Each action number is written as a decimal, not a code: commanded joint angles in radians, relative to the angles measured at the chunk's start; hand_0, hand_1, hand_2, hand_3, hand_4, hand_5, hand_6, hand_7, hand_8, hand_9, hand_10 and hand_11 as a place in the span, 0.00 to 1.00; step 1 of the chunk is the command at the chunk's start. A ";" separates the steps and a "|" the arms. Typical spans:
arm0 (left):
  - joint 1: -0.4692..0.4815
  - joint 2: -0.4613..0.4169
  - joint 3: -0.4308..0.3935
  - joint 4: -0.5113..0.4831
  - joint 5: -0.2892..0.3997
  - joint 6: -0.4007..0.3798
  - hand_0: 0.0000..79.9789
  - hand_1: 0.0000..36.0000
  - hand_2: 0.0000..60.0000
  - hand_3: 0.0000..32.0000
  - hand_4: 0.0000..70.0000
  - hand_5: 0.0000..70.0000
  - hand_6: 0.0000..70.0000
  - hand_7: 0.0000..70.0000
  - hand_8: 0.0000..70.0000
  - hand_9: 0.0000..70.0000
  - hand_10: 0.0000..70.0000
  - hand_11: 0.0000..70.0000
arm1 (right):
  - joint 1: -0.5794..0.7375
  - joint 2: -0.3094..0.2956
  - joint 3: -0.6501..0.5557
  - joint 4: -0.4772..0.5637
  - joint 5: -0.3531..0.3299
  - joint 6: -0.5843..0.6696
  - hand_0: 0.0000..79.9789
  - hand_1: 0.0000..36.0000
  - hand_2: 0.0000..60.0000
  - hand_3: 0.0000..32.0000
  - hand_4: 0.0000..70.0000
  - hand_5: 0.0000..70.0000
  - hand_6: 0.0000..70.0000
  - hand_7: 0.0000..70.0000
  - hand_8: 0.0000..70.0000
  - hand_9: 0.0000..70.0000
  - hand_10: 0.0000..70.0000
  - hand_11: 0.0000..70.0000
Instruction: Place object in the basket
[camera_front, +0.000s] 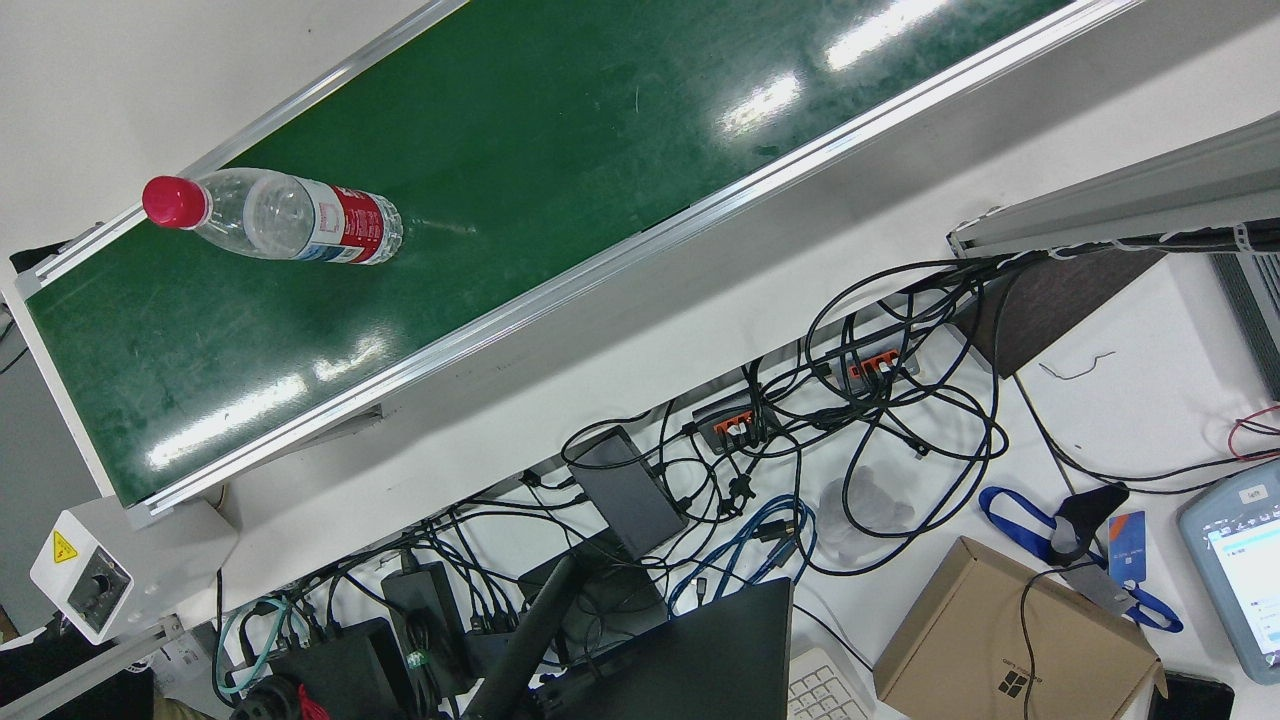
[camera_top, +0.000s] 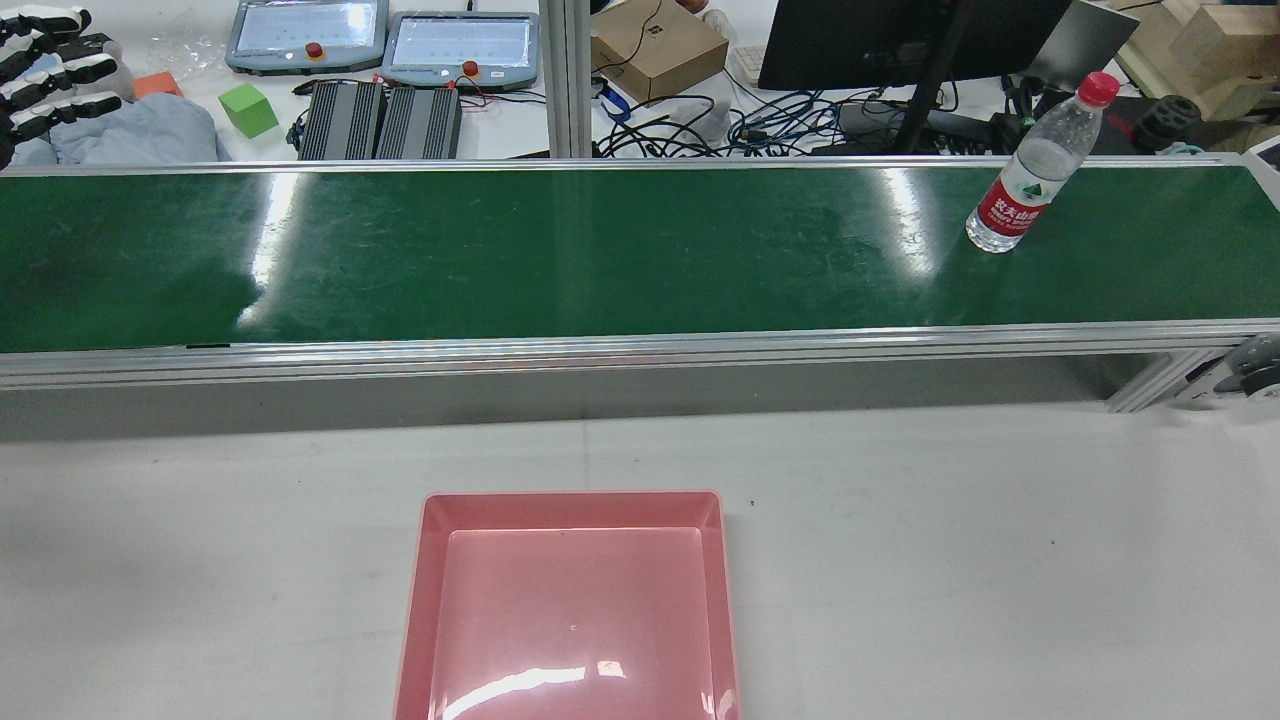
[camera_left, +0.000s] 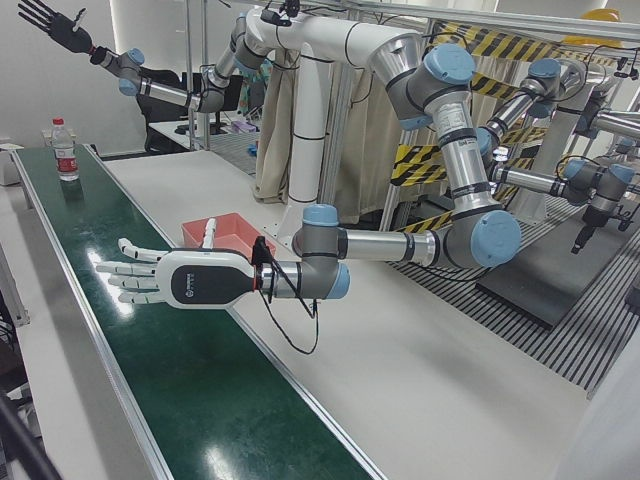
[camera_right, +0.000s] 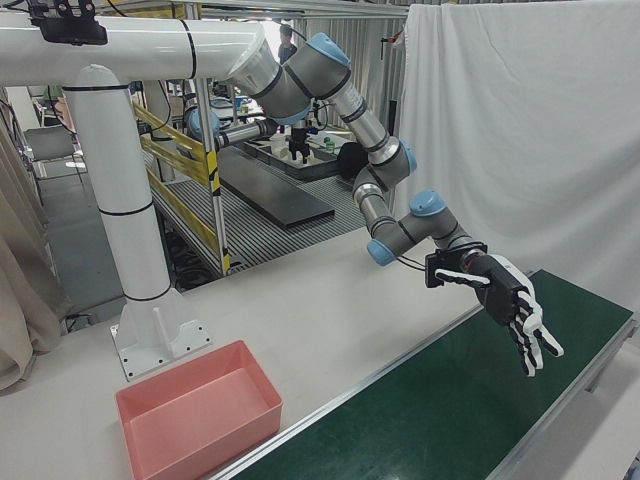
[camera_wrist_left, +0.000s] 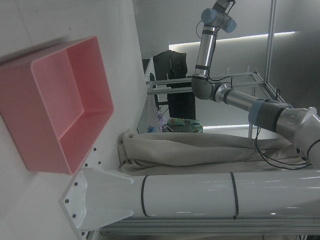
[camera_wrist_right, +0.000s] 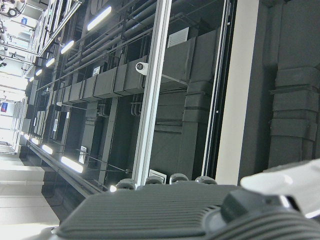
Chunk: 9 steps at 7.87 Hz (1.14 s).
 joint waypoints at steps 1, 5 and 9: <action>0.001 0.001 0.000 0.000 0.000 0.001 0.66 0.00 0.00 0.31 0.10 0.45 0.08 0.06 0.18 0.17 0.12 0.19 | 0.000 0.000 0.002 0.000 0.000 0.001 0.00 0.00 0.00 0.00 0.00 0.00 0.00 0.00 0.00 0.00 0.00 0.00; 0.003 0.001 0.000 0.000 0.000 0.001 0.66 0.00 0.00 0.34 0.05 0.44 0.06 0.05 0.15 0.15 0.11 0.17 | 0.000 0.000 0.000 0.000 0.000 0.001 0.00 0.00 0.00 0.00 0.00 0.00 0.00 0.00 0.00 0.00 0.00 0.00; 0.003 0.001 0.002 0.000 0.000 0.001 0.66 0.00 0.00 0.34 0.06 0.44 0.06 0.05 0.15 0.15 0.11 0.17 | 0.000 -0.002 0.002 0.000 0.000 -0.001 0.00 0.00 0.00 0.00 0.00 0.00 0.00 0.00 0.00 0.00 0.00 0.00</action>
